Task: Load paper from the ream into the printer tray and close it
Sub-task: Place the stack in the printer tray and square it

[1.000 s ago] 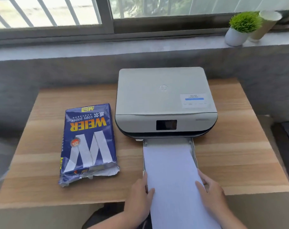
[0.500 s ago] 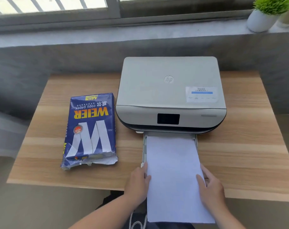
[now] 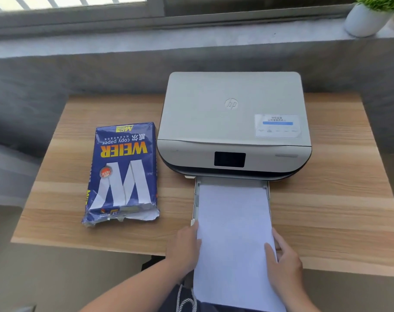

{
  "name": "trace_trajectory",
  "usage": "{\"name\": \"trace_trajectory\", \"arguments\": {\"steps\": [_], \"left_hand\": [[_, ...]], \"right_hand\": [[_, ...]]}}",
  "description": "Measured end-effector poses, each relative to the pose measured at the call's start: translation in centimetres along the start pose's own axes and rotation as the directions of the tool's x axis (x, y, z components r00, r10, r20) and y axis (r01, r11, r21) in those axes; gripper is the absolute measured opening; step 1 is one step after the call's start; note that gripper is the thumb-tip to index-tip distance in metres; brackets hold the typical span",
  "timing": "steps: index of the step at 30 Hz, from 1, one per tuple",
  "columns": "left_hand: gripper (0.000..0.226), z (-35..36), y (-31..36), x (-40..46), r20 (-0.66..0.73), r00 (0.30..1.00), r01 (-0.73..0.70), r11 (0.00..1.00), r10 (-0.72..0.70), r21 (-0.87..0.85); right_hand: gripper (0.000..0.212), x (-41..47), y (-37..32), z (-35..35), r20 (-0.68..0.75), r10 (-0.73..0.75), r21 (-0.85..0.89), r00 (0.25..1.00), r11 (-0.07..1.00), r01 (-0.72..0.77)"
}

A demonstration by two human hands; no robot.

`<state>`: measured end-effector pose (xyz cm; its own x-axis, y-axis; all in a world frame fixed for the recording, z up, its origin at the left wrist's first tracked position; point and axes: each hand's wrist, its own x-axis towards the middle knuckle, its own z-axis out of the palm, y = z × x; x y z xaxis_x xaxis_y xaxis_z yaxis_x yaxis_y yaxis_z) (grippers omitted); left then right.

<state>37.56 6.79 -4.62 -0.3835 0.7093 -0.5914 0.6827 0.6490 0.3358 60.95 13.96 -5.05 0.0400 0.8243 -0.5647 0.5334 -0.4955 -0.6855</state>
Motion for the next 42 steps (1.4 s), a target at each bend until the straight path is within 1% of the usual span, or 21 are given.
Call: {"name": "trace_trajectory", "arguments": {"steps": [1, 3, 4, 7, 11, 15, 17, 19, 23, 26, 28, 30, 32, 33, 34, 36, 37, 39, 40, 42], "left_hand": [[0.033, 0.1, -0.1, -0.1, -0.001, 1.000, -0.001, 1.000, 0.001, -0.015], [0.060, 0.3, -0.4, -0.1, 0.015, 1.000, 0.004, 0.999, -0.004, -0.042], [0.066, 0.3, -0.5, -0.2, 0.024, 1.000, 0.003, 0.999, -0.002, -0.037], [0.060, 0.3, -0.6, 0.0, 0.020, 1.000, -0.013, 0.999, 0.014, -0.046], [0.057, 0.2, -0.5, 0.8, -0.014, 0.999, -0.052, 0.992, 0.051, -0.116], [0.055, -0.2, -0.4, 2.0, -0.058, 0.997, -0.054, 0.981, 0.044, -0.186], [0.046, -0.4, -0.3, 2.3, -0.097, 0.994, -0.068, 0.982, 0.051, -0.175], [0.037, -0.5, -0.5, 2.4, -0.154, 0.984, -0.103, 0.988, 0.084, -0.118], [0.049, -0.6, -0.9, 2.3, -0.197, 0.971, -0.147, 0.988, 0.137, -0.037], [0.055, -0.4, -1.4, 1.9, -0.199, 0.954, -0.221, 0.975, 0.223, 0.032], [0.063, -0.3, -1.6, 1.7, -0.186, 0.942, -0.270, 0.960, 0.280, 0.077], [0.072, -0.2, -1.6, 1.6, -0.158, 0.937, -0.295, 0.948, 0.311, 0.118], [0.082, -0.4, -1.5, 1.8, -0.122, 0.938, -0.305, 0.941, 0.324, 0.149], [0.086, -0.5, -1.3, 2.0, -0.101, 0.939, -0.308, 0.936, 0.328, 0.169], [0.090, -0.6, -1.3, 2.3, -0.076, 0.941, -0.309, 0.931, 0.328, 0.197], [0.097, -0.8, -1.1, 2.6, -0.024, 0.943, -0.315, 0.915, 0.331, 0.251], [0.099, -0.9, -1.1, 2.8, -0.002, 0.943, -0.320, 0.907, 0.334, 0.275], [0.102, -1.1, -0.9, 3.1, 0.028, 0.937, -0.336, 0.880, 0.347, 0.335], [0.102, -1.3, -0.8, 3.2, 0.040, 0.933, -0.346, 0.861, 0.358, 0.372], [0.103, -1.6, -0.7, 3.4, 0.061, 0.921, -0.371, 0.820, 0.384, 0.436]], "right_hand": [[0.047, -0.3, 0.2, 0.1, -0.001, 0.006, 0.021, 1.000, 1.000, -0.006], [0.047, -0.7, 0.3, 0.2, 0.003, 0.006, 0.046, 1.000, 0.999, -0.007], [0.048, -0.7, 0.2, 0.2, 0.003, 0.001, 0.048, 1.000, 0.999, -0.001], [0.048, -0.1, -0.1, 0.3, 0.001, -0.014, 0.033, 1.000, 0.999, 0.014], [0.048, 0.8, -1.0, 0.4, 0.036, -0.035, 0.023, 0.999, 0.999, 0.034], [0.048, 2.1, -2.2, 0.7, 0.032, -0.031, 0.025, 0.999, 0.999, 0.030], [0.045, 2.8, -3.0, 1.0, 0.013, -0.036, 0.021, 0.999, 0.999, 0.036], [0.039, 3.7, -3.8, 1.3, -0.019, -0.051, 0.010, 0.999, 0.999, 0.051], [0.030, 5.9, -5.1, 2.0, -0.092, -0.081, -0.003, 0.992, 0.997, 0.081], [0.020, 7.1, -5.7, 2.8, -0.140, -0.108, -0.005, 0.984, 0.994, 0.109], [0.015, 7.7, -6.2, 3.1, -0.170, -0.154, -0.024, 0.973, 0.988, 0.152], [0.015, 8.0, -6.3, 3.1, -0.169, -0.239, -0.077, 0.956, 0.970, 0.229], [0.024, 8.1, -5.7, 2.7, -0.117, -0.369, -0.187, 0.922, 0.920, 0.345], [0.031, 8.1, -5.2, 2.4, -0.059, -0.432, -0.254, 0.900, 0.878, 0.405], [0.039, 7.9, -4.4, 2.1, 0.017, -0.484, -0.324, 0.875, 0.825, 0.463], [0.063, 7.5, -2.6, 1.6, 0.206, -0.551, -0.473, 0.809, 0.667, 0.575], [0.076, 7.3, -1.6, 1.3, 0.296, -0.558, -0.527, 0.776, 0.582, 0.619], [0.096, 7.0, -0.5, 1.0, 0.421, -0.532, -0.581, 0.735, 0.464, 0.669], [0.102, 6.9, -0.2, 0.9, 0.458, -0.524, -0.594, 0.719, 0.422, 0.685], [0.107, 6.9, -0.3, 0.8, 0.494, -0.528, -0.602, 0.691, 0.366, 0.710]]}}
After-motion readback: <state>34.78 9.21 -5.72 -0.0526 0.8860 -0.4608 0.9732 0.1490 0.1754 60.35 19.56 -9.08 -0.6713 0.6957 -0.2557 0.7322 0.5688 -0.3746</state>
